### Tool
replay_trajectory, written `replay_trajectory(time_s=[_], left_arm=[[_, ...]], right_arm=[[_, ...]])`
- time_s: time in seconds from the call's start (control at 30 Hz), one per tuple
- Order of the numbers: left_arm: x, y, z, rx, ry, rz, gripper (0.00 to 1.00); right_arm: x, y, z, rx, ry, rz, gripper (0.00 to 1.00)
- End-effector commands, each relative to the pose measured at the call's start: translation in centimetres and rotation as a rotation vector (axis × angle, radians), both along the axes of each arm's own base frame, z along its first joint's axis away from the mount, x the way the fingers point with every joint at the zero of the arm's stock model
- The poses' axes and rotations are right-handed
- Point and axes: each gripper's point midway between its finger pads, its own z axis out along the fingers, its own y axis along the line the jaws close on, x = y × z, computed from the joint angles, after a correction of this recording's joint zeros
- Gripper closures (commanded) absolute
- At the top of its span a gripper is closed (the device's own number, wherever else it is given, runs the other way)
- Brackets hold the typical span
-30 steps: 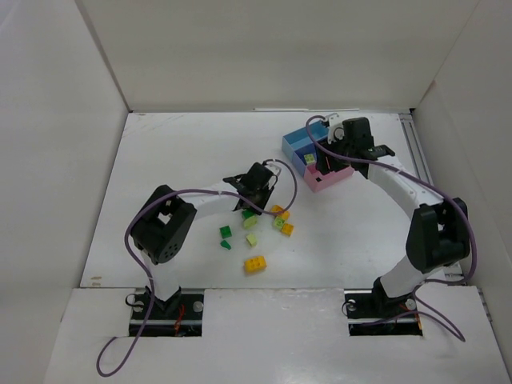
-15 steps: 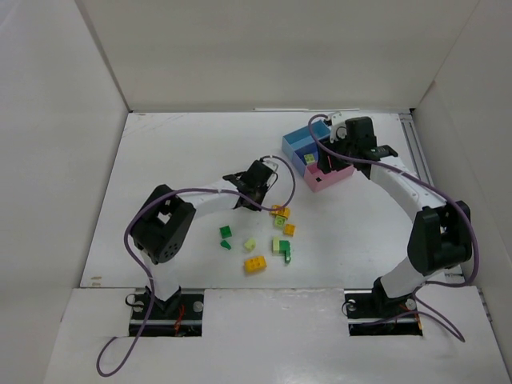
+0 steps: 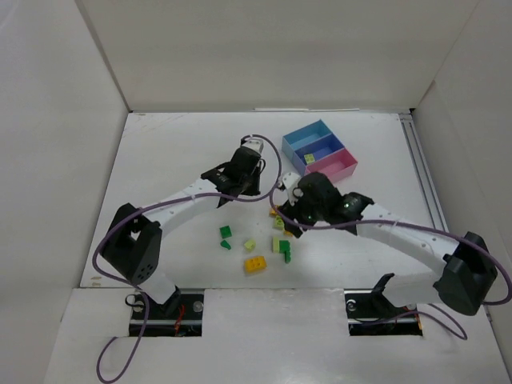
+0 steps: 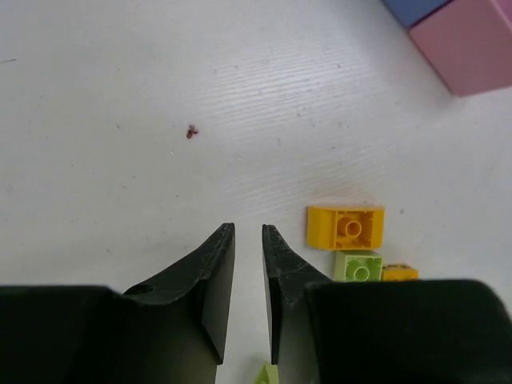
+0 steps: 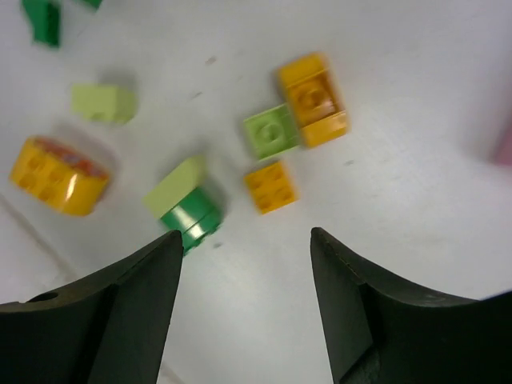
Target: Sort the legos into containers by color
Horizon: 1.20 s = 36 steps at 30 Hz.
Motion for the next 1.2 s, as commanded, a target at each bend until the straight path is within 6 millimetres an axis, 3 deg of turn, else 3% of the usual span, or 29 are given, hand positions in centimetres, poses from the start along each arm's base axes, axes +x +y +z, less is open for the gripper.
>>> replay_trajectory(time_s=[0.0,0.07,0.13,0.17,0.2,0.33,0.37,0.47,0.6,0.63,0.8,1.0,1.17], left_arm=[[-0.3,1.1,1.9,-0.083,0.001,0.137,0.82],[-0.8,1.9,2.6,-0.126,0.000,0.210,0.80],[-1.3,2.6,3.1,-0.140,-0.002,0.249,0.80],[-1.5,2.7,3.6,-0.164,-0.001,0.265,0.75],[-2.0,3.2,4.4,-0.187,-0.008,0.288,0.59],[-3.5,4.6,6.1,-0.235,-0.037,0.309,0.55],[-3.7,4.8,6.5,-0.251,-0.046,0.324,0.40],[-4.5,5.7,7.4,-0.289,-0.072,0.341,0.34],[-5.1,6.4,8.4,-0.336,-0.094,0.367,0.17],[-5.4,6.6,8.4,-0.341,-0.098,0.366,0.00],[-6.0,7.5,8.4,-0.343,-0.096,0.398,0.00],[-6.5,7.7,8.5,-0.348,-0.098,0.401,0.00],[-6.6,7.4,9.0,-0.370,-0.100,0.385,0.00]], right_arm=[[-3.4,0.9,-1.5,0.016,0.064,-0.042,0.30],[-5.1,2.2,-2.1,0.013,0.057,-0.015,0.30],[-5.5,2.4,-2.8,0.005,0.060,-0.052,0.31],[-6.1,2.8,-3.1,0.010,0.069,-0.042,0.31],[-6.6,2.5,-4.0,-0.005,0.088,-0.060,0.31],[-7.4,2.9,-4.8,0.035,0.096,-0.068,0.33],[-7.7,3.0,-5.0,0.043,0.110,-0.066,0.33],[-7.9,3.1,-5.5,0.079,0.110,-0.088,0.34],[-7.6,3.7,-5.6,0.105,0.096,-0.086,0.34],[-7.6,3.6,-6.0,0.094,0.102,-0.086,0.35],[-7.7,4.1,-6.7,0.084,0.123,-0.075,0.36],[-8.1,2.8,-8.1,0.046,0.139,-0.108,0.39],[-8.2,2.1,-9.0,0.023,0.147,-0.140,0.47]])
